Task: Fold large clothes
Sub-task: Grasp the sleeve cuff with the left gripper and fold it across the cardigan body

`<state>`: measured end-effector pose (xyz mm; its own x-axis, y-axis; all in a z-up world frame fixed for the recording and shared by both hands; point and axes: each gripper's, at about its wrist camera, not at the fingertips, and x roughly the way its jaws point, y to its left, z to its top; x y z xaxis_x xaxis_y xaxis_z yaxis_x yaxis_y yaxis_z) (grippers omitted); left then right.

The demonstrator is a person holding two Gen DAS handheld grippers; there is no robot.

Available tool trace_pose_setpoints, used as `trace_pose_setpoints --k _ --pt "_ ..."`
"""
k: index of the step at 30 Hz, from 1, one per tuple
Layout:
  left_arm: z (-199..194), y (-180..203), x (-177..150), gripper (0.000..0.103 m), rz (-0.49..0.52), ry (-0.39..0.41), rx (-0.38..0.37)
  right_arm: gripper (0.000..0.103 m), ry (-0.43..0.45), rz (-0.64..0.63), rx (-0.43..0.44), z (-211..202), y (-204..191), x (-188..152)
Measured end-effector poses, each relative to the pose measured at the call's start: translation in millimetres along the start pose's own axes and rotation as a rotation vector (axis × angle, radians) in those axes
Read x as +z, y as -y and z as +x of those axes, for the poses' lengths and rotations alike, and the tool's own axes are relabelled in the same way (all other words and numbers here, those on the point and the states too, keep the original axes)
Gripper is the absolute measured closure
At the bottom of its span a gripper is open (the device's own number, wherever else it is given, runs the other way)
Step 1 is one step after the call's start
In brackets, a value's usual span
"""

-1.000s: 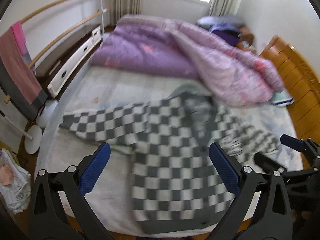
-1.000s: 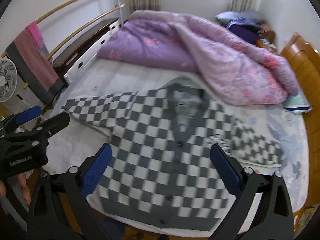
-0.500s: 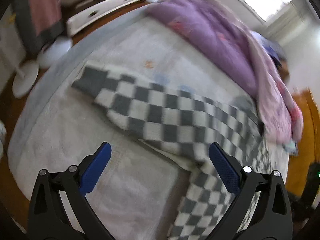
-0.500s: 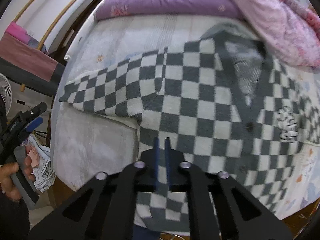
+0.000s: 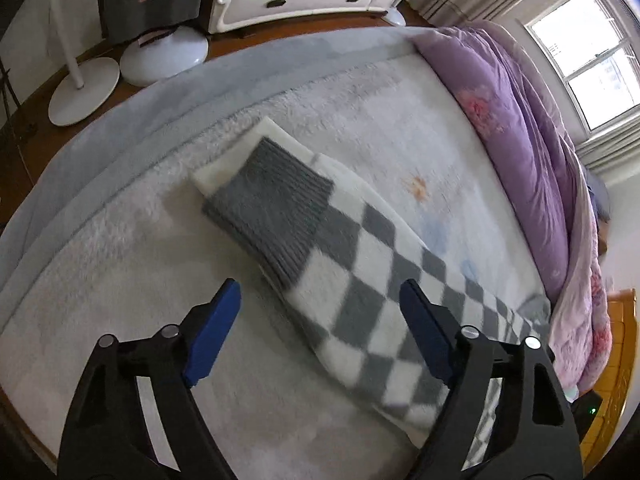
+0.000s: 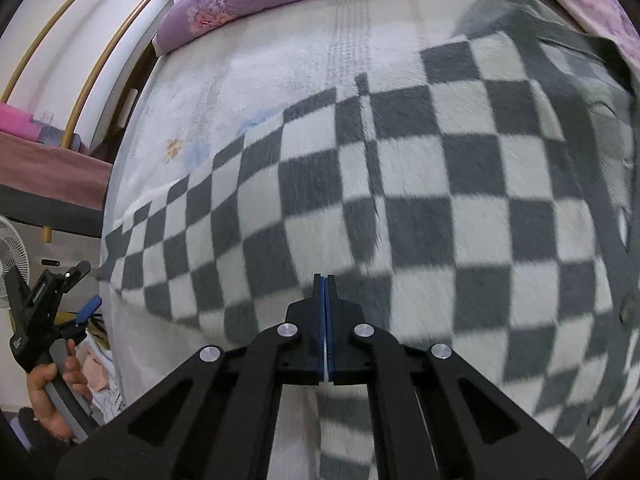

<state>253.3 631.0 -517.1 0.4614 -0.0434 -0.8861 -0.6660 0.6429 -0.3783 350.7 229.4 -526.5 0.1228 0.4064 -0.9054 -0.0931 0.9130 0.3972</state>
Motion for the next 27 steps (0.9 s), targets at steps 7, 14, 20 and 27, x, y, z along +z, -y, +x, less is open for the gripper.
trace_pose_setpoints --k 7,14,20,27 --pt "24.8 -13.2 10.5 0.047 -0.032 -0.015 0.033 0.103 -0.107 0.016 -0.021 52.5 14.4 4.5" --pt "23.0 -14.4 18.8 0.093 -0.045 0.016 0.046 0.103 -0.150 0.012 0.006 78.2 30.9 11.8" --pt "-50.8 56.5 0.9 0.094 0.113 0.173 -0.003 0.103 -0.165 0.035 0.099 70.2 48.7 18.4" --pt "-130.6 200.6 -69.4 0.094 0.357 0.312 -0.155 0.101 -0.049 0.086 0.257 -7.2 106.3 14.8"
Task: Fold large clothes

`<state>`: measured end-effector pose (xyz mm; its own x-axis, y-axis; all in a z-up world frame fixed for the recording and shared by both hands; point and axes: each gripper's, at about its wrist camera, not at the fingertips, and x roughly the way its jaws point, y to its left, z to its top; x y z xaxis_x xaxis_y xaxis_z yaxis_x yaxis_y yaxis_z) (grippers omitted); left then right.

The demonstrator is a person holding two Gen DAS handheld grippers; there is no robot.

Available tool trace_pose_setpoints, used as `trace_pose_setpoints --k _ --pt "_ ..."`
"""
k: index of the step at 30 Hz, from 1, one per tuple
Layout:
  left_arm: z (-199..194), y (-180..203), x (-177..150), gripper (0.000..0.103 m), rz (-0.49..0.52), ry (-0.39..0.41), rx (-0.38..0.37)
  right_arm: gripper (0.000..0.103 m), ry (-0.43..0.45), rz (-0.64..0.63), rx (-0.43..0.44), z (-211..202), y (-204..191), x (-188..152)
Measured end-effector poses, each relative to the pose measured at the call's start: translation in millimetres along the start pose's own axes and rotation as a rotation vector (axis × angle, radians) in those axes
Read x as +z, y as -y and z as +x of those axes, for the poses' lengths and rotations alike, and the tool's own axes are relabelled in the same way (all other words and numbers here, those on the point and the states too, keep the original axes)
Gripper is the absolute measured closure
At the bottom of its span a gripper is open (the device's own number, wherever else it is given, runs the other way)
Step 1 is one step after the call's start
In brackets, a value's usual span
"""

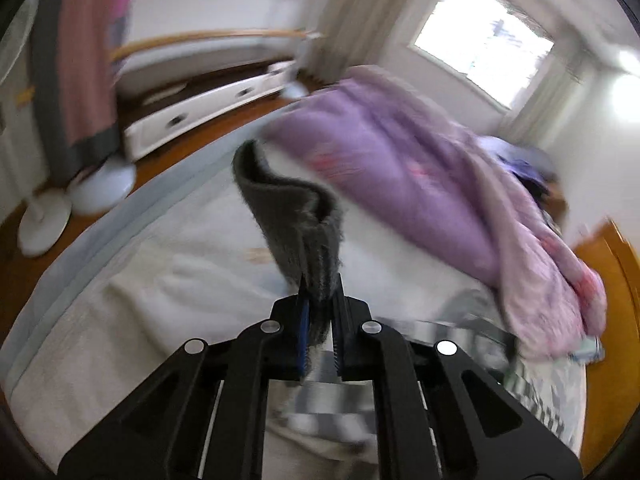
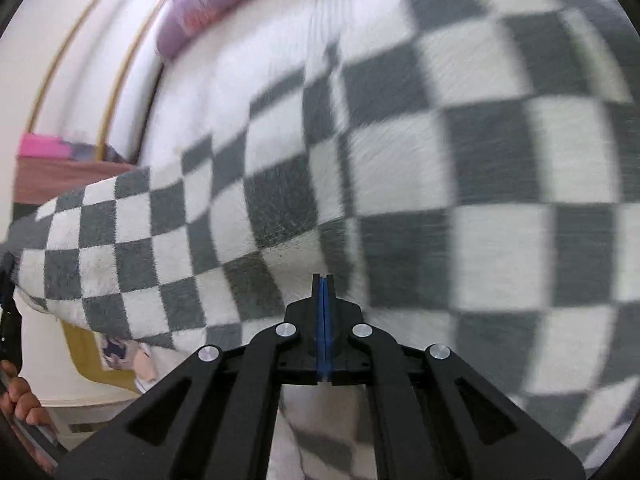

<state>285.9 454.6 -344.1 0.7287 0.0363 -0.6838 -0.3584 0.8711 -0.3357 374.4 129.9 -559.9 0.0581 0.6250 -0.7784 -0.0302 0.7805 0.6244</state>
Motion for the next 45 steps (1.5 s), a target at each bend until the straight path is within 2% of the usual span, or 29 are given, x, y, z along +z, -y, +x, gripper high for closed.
trace_pose_setpoints --k 5,9,13,16,20,24,28,32,34,35,36,37,38,40,43,45 --pt "7.2 126.4 -36.3 0.094 0.094 -0.015 -0.126 0.101 0.083 -0.011 -0.065 -90.1 71.3 -7.9" --pt "36.8 213.4 -81.4 0.094 0.128 -0.084 -0.201 0.100 0.152 0.021 -0.169 -169.5 155.8 -23.1" --pt "71.0 284.2 -133.7 0.094 0.167 -0.139 -0.230 0.099 0.246 0.108 -0.255 -251.9 237.1 -44.6" --pt "106.3 335.9 -179.3 0.094 0.240 -0.185 -0.217 0.099 0.312 0.175 -0.303 -305.9 294.6 -53.6" --pt "153.6 369.8 -235.5 0.094 0.325 -0.273 -0.162 0.099 0.383 0.249 -0.363 -341.7 336.0 -72.5" --pt "181.1 384.4 -282.4 0.094 0.389 -0.343 -0.102 0.098 0.472 0.389 -0.390 -384.9 397.6 -90.2" --pt "192.4 392.3 -309.6 0.094 0.434 -0.376 -0.051 0.098 0.562 0.541 -0.367 -422.6 449.7 -108.5" --pt "199.0 394.9 -322.6 0.093 0.460 -0.405 -0.009 0.098 0.619 0.674 -0.318 -449.1 499.7 -119.4" --pt "209.0 399.0 -329.8 0.088 0.472 -0.450 0.015 0.089 0.656 0.767 -0.304 -459.9 525.2 -125.8" --pt "211.4 401.0 -332.4 0.085 0.478 -0.468 0.015 0.083 0.682 0.826 -0.289 -465.0 539.7 -130.3" --pt "211.2 402.2 -334.9 0.080 0.484 -0.478 0.017 0.073 0.706 0.860 -0.274 -469.7 548.3 -135.0" --pt "213.0 406.3 -339.3 0.077 0.502 -0.488 0.029 0.068 0.727 0.892 -0.267 -474.6 557.7 -139.3" --pt "212.8 408.3 -341.8 0.071 0.521 -0.498 0.031 0.067 0.742 0.926 -0.279 -481.0 566.5 -144.4" --pt "211.6 416.6 -348.6 0.066 0.566 -0.514 0.022 0.064 0.761 0.966 -0.262 -487.6 581.4 -150.2" --pt "205.8 430.9 -355.1 0.062 0.589 -0.540 -0.044 0.063 0.776 1.010 -0.194 -490.8 603.5 -153.3" --pt "202.4 442.2 -362.2 0.062 0.613 -0.546 -0.070 0.063 0.776 1.004 -0.184 -492.7 611.0 -148.9"
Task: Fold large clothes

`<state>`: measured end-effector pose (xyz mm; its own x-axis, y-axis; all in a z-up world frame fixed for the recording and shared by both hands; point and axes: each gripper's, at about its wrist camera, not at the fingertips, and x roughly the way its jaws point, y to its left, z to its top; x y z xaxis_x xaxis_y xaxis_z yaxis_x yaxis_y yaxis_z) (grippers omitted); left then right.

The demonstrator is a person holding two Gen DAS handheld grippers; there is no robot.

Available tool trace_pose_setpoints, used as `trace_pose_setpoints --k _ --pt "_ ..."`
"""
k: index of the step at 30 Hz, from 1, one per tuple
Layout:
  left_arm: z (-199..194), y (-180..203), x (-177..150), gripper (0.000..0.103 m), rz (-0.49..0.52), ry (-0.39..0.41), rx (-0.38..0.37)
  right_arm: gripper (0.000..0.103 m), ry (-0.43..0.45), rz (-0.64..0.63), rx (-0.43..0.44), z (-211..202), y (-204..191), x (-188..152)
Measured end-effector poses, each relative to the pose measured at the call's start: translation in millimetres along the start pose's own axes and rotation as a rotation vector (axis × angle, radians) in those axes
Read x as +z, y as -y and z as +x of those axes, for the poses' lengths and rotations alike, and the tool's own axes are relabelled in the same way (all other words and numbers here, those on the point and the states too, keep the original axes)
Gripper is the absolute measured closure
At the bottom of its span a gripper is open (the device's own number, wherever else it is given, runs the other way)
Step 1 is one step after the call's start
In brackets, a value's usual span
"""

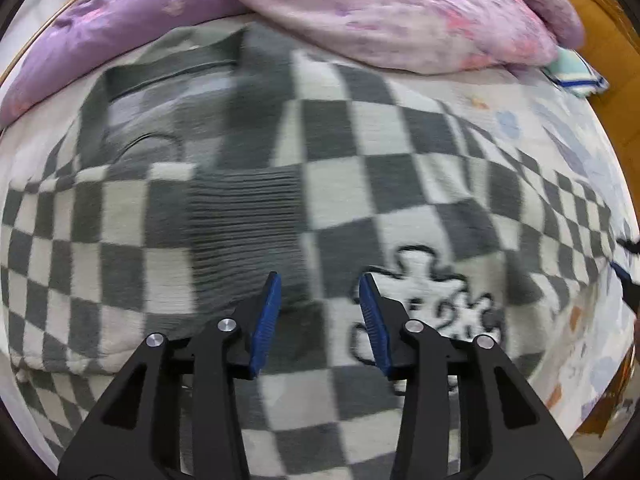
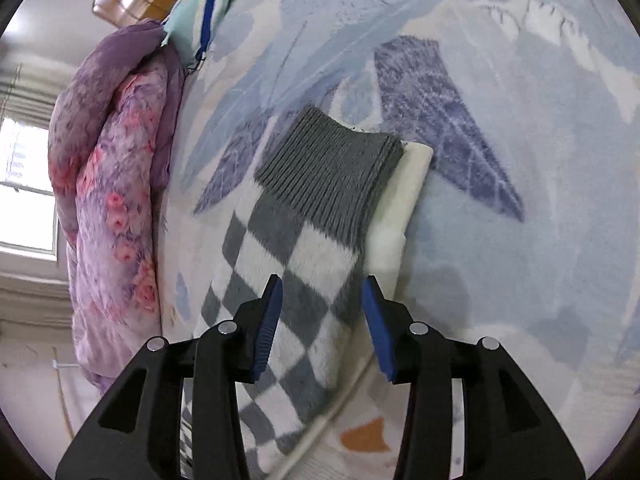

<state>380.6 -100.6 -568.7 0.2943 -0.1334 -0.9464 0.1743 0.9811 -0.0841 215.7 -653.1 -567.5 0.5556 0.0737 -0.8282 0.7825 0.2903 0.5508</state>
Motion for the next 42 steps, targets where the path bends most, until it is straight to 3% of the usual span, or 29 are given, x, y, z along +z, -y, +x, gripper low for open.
trace_pose_setpoints --k 1,2,6,9,10,16,20,25,29,35,36,39,42 --pt "1.5 9.2 -0.4 0.062 0.019 -0.009 -0.023 0.061 -0.012 -0.014 -0.014 3.6 -1.5 2.3" --pt "3.6 15.5 -0.9 0.062 0.030 -0.013 -0.033 0.061 -0.019 -0.034 -0.086 9.2 -3.1 5.1" --pt "19.5 36.4 -4.9 0.060 0.045 -0.048 -0.056 0.060 -0.043 0.000 -0.068 24.3 3.4 7.9" --pt "35.4 48.3 -7.5 0.060 0.065 -0.081 -0.057 0.092 -0.003 -0.063 -0.069 19.7 -6.6 5.9" --pt "38.9 51.1 -8.1 0.060 0.072 -0.079 -0.050 0.094 0.011 -0.088 -0.066 14.6 -11.1 5.0" --pt "55.7 47.9 -8.5 0.060 0.050 -0.100 -0.078 0.095 0.115 -0.266 0.028 -30.1 -58.6 -14.6" --pt "46.6 40.6 -4.5 0.060 0.031 -0.104 -0.126 0.095 0.152 -0.419 0.117 -63.3 -116.5 -48.6" --pt "-0.5 -1.7 -6.7 0.057 -0.098 -0.029 -0.249 0.095 0.146 -0.655 0.240 -96.8 -205.3 -129.6" --pt "-44.1 -69.6 -18.2 0.056 -0.221 0.037 -0.263 0.095 0.117 -0.824 0.309 -107.0 -264.3 -220.1" --pt "-96.7 -195.1 -41.4 0.056 -0.344 0.119 -0.143 0.095 0.014 -1.031 0.367 -93.0 -320.2 -366.8" --pt "-103.9 -215.8 -46.8 0.056 -0.368 0.125 -0.129 0.095 -0.009 -1.079 0.370 -86.7 -326.2 -403.5" --pt "-121.6 -273.4 -63.4 0.056 -0.438 0.143 -0.089 0.095 -0.101 -1.122 0.401 -66.4 -328.9 -475.2" --pt "-136.1 -317.7 -81.0 0.056 -0.463 0.149 -0.047 0.094 -0.167 -1.211 0.356 -33.3 -328.8 -549.1"
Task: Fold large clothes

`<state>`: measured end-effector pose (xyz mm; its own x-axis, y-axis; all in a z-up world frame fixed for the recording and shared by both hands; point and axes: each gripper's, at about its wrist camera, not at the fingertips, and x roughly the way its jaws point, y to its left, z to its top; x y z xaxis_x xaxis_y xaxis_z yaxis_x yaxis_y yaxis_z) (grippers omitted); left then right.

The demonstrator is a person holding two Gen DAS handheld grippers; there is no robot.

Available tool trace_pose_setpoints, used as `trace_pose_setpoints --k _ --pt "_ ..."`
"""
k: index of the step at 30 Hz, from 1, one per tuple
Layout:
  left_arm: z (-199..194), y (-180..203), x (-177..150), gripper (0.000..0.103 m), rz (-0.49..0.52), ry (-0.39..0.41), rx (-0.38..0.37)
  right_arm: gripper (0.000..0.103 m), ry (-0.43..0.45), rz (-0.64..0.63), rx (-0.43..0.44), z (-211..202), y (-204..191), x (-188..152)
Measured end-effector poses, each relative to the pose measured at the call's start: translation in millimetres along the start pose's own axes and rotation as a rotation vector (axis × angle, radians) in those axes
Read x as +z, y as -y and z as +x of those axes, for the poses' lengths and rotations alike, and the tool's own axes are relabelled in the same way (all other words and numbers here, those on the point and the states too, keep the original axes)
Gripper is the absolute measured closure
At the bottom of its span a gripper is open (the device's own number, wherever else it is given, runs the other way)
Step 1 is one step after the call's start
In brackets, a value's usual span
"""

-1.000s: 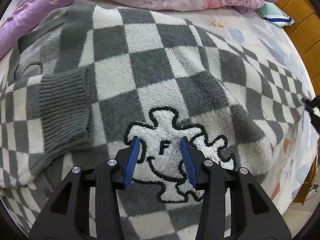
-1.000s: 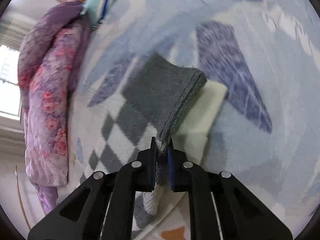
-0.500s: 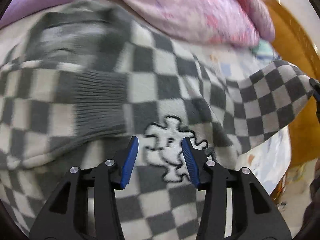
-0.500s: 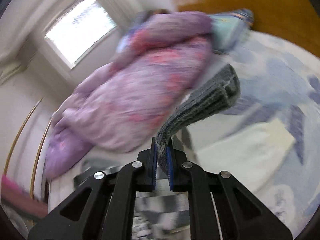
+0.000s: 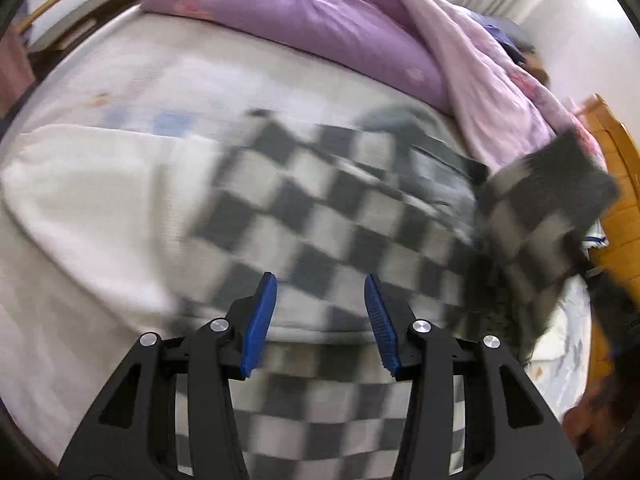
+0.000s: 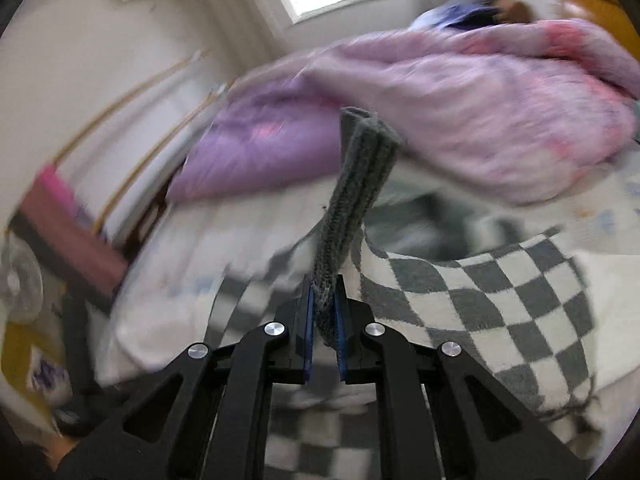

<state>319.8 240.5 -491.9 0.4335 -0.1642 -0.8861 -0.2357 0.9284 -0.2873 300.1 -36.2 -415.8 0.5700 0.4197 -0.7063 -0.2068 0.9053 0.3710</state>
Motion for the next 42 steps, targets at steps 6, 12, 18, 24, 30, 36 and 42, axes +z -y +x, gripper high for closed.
trace_pose_setpoints --k 6,12,18,24,30,36,42 --pt "-7.3 -57.2 -4.9 0.056 -0.043 -0.027 0.021 0.082 -0.301 -0.044 -0.119 98.3 -31.2 -68.0" --pt "-3.6 -55.1 -5.0 0.045 -0.028 -0.023 -0.014 0.048 -0.261 -0.024 -0.060 61.5 -28.3 -68.1" --pt "13.1 -10.5 3.9 0.045 0.018 -0.026 -0.092 0.075 -0.177 0.012 -0.132 9.3 43.5 -34.7" --pt "57.1 48.7 6.4 0.045 0.135 -0.087 -0.104 0.100 -0.214 0.198 -0.275 4.2 177.9 -12.3" --pt "122.8 63.5 -7.5 0.045 0.195 -0.230 -0.014 0.103 -0.337 0.293 -0.323 32.7 269.8 -22.0" --pt "133.9 70.9 -3.8 0.036 0.206 -0.246 -0.035 0.103 -0.389 0.370 -0.286 41.2 295.5 -21.3" --pt "93.7 49.1 47.8 0.033 0.089 -0.165 -0.161 0.064 -0.363 0.380 -0.207 14.1 289.3 29.6"
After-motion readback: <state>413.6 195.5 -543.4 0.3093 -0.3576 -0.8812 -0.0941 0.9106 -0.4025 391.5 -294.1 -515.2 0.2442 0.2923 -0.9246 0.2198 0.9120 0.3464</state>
